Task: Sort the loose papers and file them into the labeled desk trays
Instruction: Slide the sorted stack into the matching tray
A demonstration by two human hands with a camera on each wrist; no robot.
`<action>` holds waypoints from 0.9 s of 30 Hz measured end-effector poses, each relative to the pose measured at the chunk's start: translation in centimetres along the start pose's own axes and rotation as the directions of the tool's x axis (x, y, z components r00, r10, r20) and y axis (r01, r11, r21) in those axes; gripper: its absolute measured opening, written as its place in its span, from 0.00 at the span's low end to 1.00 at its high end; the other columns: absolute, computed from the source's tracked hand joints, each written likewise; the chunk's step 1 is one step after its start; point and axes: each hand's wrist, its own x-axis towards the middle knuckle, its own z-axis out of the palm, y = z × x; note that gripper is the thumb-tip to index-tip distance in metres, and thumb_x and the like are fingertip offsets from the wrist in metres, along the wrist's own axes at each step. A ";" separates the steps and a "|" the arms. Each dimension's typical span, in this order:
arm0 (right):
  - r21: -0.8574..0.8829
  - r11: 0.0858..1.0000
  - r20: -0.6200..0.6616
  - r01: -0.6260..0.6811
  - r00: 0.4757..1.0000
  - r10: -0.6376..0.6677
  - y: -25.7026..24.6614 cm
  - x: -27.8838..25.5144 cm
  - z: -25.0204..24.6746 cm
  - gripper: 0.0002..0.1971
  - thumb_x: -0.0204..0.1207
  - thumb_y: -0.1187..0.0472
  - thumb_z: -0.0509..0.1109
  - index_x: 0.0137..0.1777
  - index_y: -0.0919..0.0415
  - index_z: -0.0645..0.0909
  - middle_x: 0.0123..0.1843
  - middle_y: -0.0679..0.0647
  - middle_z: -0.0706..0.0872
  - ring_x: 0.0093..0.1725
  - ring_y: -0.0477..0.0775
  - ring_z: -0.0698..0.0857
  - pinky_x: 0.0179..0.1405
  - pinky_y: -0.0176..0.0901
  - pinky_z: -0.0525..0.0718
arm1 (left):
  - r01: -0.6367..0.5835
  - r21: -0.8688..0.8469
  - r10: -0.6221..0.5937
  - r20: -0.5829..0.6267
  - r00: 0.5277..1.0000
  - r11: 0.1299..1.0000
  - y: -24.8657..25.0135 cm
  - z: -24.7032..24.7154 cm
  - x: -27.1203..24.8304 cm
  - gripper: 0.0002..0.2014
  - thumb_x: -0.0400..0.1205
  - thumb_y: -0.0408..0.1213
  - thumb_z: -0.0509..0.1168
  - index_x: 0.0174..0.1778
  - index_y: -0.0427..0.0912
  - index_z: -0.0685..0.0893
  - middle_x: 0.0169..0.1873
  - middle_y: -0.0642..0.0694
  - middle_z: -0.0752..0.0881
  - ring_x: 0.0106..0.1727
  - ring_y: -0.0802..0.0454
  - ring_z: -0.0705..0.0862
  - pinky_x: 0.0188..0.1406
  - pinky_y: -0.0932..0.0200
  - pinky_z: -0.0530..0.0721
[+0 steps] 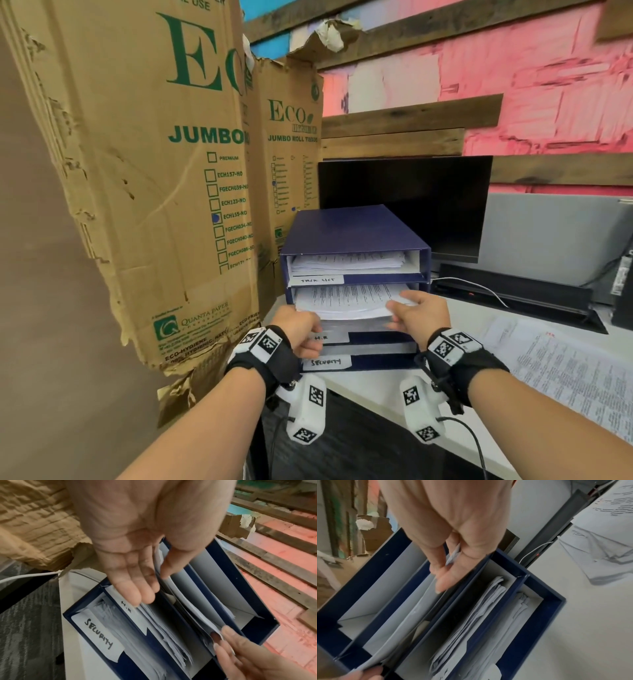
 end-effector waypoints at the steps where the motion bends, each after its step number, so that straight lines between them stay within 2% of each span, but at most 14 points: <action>1: -0.003 1.000 0.020 0.010 1.000 -0.010 -0.2 0.0 0.4 0.26 0.73 0.68 0.76 0.71 0.67 0.75 0.38 0.61 0.86 0.30 0.53 0.89 0.48 0.53 0.90 | -0.008 0.022 0.008 -0.017 1.000 1.000 -0.3 0.1 0.2 0.01 0.82 0.27 0.60 0.46 0.33 0.74 0.41 0.36 0.82 0.21 0.47 0.80 0.21 0.56 0.84; 4: -0.104 0.992 0.077 0.076 0.995 -0.068 -0.3 -0.1 1.1 0.32 0.74 0.66 0.75 0.77 0.66 0.68 0.55 0.59 0.82 0.39 0.55 0.89 0.41 0.49 0.91 | -0.046 -0.015 0.045 -0.048 0.998 0.999 -0.6 0.1 1.0 0.07 0.85 0.33 0.61 0.55 0.34 0.75 0.36 0.42 0.84 0.17 0.50 0.79 0.17 0.58 0.84; 7: -0.316 0.938 0.083 0.144 0.989 -0.124 0.1 0.2 0.6 0.33 0.75 0.63 0.74 0.79 0.61 0.67 0.65 0.61 0.80 0.38 0.57 0.89 0.35 0.42 0.90 | -0.069 0.014 0.070 -0.088 0.994 0.998 -0.6 -0.1 1.8 0.08 0.85 0.39 0.62 0.54 0.38 0.79 0.32 0.44 0.83 0.18 0.51 0.79 0.20 0.57 0.85; 9: -0.405 0.901 0.058 0.158 0.987 -0.147 0.4 0.7 0.3 0.32 0.74 0.61 0.75 0.78 0.59 0.69 0.70 0.59 0.78 0.40 0.57 0.89 0.37 0.42 0.90 | -0.082 0.030 0.085 -0.130 0.988 0.996 -0.5 0.0 2.2 0.07 0.85 0.39 0.62 0.52 0.39 0.81 0.30 0.44 0.82 0.16 0.51 0.78 0.18 0.59 0.83; 11: -0.472 0.867 0.019 0.163 0.984 -0.175 0.5 1.4 0.2 0.29 0.73 0.58 0.76 0.75 0.59 0.73 0.65 0.58 0.82 0.43 0.57 0.87 0.46 0.51 0.89 | -0.078 0.023 0.080 -0.133 0.988 0.997 -0.3 0.2 2.6 0.06 0.86 0.36 0.60 0.52 0.39 0.80 0.30 0.43 0.81 0.13 0.52 0.76 0.14 0.62 0.80; 13: -0.560 0.812 -0.012 0.162 0.979 -0.204 0.4 2.1 0.5 0.25 0.73 0.53 0.75 0.68 0.62 0.79 0.52 0.55 0.86 0.47 0.58 0.86 0.52 0.52 0.87 | -0.076 0.017 0.077 -0.104 0.992 0.997 -0.2 0.5 2.8 0.06 0.86 0.32 0.56 0.53 0.39 0.78 0.30 0.43 0.80 0.12 0.52 0.76 0.12 0.64 0.78; 15: -0.638 0.756 -0.028 0.144 0.977 -0.210 0.0 2.6 1.0 0.14 0.75 0.52 0.72 0.51 0.63 0.83 0.36 0.52 0.83 0.42 0.58 0.84 0.46 0.47 0.84 | -0.103 0.047 0.106 -0.058 0.993 0.994 -0.4 0.9 3.3 0.09 0.87 0.31 0.52 0.56 0.40 0.77 0.33 0.43 0.80 0.13 0.51 0.76 0.12 0.63 0.78; 16: -0.663 0.737 -0.026 0.131 0.980 -0.197 -0.2 2.7 1.4 0.13 0.76 0.51 0.70 0.41 0.62 0.81 0.32 0.51 0.81 0.39 0.58 0.83 0.43 0.46 0.83 | -0.114 0.062 0.117 -0.040 0.992 0.992 -0.5 1.1 3.5 0.10 0.87 0.30 0.51 0.57 0.40 0.76 0.34 0.43 0.81 0.13 0.51 0.76 0.12 0.63 0.78; 17: -0.685 0.718 -0.020 0.124 0.982 -0.188 -0.2 2.9 1.6 0.15 0.77 0.51 0.69 0.35 0.60 0.78 0.29 0.51 0.79 0.36 0.57 0.82 0.40 0.44 0.81 | -0.119 0.066 0.121 -0.030 0.992 0.991 -0.5 1.2 3.6 0.10 0.87 0.30 0.50 0.57 0.41 0.75 0.35 0.43 0.81 0.13 0.51 0.76 0.11 0.63 0.78; 18: -0.708 0.697 -0.013 0.114 0.985 -0.175 -0.4 2.8 1.8 0.16 0.78 0.50 0.67 0.35 0.60 0.78 0.29 0.51 0.80 0.35 0.56 0.81 0.39 0.42 0.79 | -0.119 0.070 0.121 -0.022 0.992 0.990 -0.5 1.3 3.7 0.10 0.87 0.30 0.50 0.57 0.41 0.75 0.36 0.42 0.81 0.13 0.51 0.76 0.11 0.63 0.78; 20: -0.747 0.652 0.027 0.126 0.987 -0.161 -0.6 2.7 2.0 0.16 0.80 0.47 0.65 0.45 0.62 0.83 0.35 0.52 0.83 0.38 0.56 0.82 0.40 0.41 0.77 | -0.126 0.079 0.127 -0.006 0.992 0.989 -0.5 1.3 4.0 0.11 0.87 0.28 0.49 0.58 0.40 0.75 0.36 0.42 0.82 0.14 0.50 0.77 0.12 0.62 0.78; 23: -0.789 0.589 0.096 0.176 0.981 -0.166 -0.6 2.3 1.5 0.25 0.76 0.42 0.67 0.66 0.60 0.80 0.59 0.56 0.86 0.59 0.58 0.84 0.55 0.45 0.79 | -0.135 0.085 0.136 -0.006 0.991 0.987 -0.3 1.2 4.2 0.13 0.85 0.24 0.48 0.57 0.39 0.75 0.35 0.42 0.83 0.15 0.50 0.76 0.12 0.62 0.77; 25: -0.810 0.547 0.142 0.210 0.976 -0.165 -0.4 2.3 1.0 0.30 0.74 0.41 0.69 0.72 0.55 0.75 0.69 0.53 0.82 0.66 0.56 0.81 0.62 0.47 0.79 | -0.123 0.091 0.125 -0.021 0.992 0.988 -0.1 1.3 4.1 0.12 0.85 0.25 0.49 0.54 0.38 0.76 0.33 0.42 0.82 0.14 0.51 0.75 0.11 0.64 0.77; 27: -0.826 0.519 0.163 0.218 0.975 -0.151 -0.5 2.3 0.7 0.30 0.73 0.40 0.70 0.73 0.51 0.75 0.71 0.51 0.80 0.67 0.55 0.81 0.63 0.47 0.79 | -0.104 0.099 0.108 -0.037 0.993 0.990 0.0 1.5 4.0 0.09 0.85 0.27 0.51 0.53 0.37 0.76 0.31 0.43 0.81 0.14 0.51 0.74 0.11 0.65 0.76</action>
